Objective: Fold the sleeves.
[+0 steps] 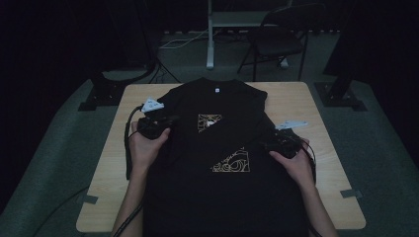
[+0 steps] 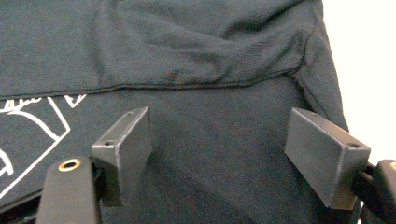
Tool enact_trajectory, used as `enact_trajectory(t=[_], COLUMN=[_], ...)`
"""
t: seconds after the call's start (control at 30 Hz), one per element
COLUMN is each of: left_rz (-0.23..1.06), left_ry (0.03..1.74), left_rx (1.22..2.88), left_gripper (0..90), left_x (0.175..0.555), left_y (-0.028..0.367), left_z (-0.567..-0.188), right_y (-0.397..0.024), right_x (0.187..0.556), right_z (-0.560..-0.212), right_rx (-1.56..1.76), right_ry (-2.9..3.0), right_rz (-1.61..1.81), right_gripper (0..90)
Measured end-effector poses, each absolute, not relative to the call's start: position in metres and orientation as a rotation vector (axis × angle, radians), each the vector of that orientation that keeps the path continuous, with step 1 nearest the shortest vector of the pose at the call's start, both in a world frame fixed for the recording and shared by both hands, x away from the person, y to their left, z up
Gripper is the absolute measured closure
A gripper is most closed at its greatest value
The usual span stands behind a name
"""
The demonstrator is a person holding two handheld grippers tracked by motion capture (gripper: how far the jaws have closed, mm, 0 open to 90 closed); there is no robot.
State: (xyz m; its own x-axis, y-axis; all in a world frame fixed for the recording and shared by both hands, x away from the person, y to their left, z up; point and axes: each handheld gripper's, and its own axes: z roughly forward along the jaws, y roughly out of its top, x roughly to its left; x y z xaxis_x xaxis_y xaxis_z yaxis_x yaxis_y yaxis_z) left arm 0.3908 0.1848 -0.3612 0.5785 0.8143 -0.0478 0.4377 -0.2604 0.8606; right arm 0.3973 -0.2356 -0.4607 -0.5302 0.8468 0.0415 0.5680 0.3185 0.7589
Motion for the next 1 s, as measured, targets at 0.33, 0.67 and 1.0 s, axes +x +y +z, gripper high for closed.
enact_trajectory(t=[0.33, 0.67, 1.0], left_rz=[0.46, 0.405, 0.33], left_ry=[0.985, 0.985, 1.021], left_rx=[1.938, 1.993, 2.078], left_gripper=[87.4, 87.3, 87.3], left_x=[0.406, 0.421, 0.445], left_y=[0.158, 0.131, 0.104], left_z=[-0.368, -0.382, -0.413], right_y=[-0.236, -0.236, -0.236], right_x=[0.398, 0.398, 0.398], right_z=[-0.461, -0.461, -0.461], right_rx=[1.257, 1.258, 1.258], right_ry=[2.226, 2.226, 2.227], right_rz=[1.058, 1.06, 1.059], right_gripper=[22.9, 22.9, 22.8])
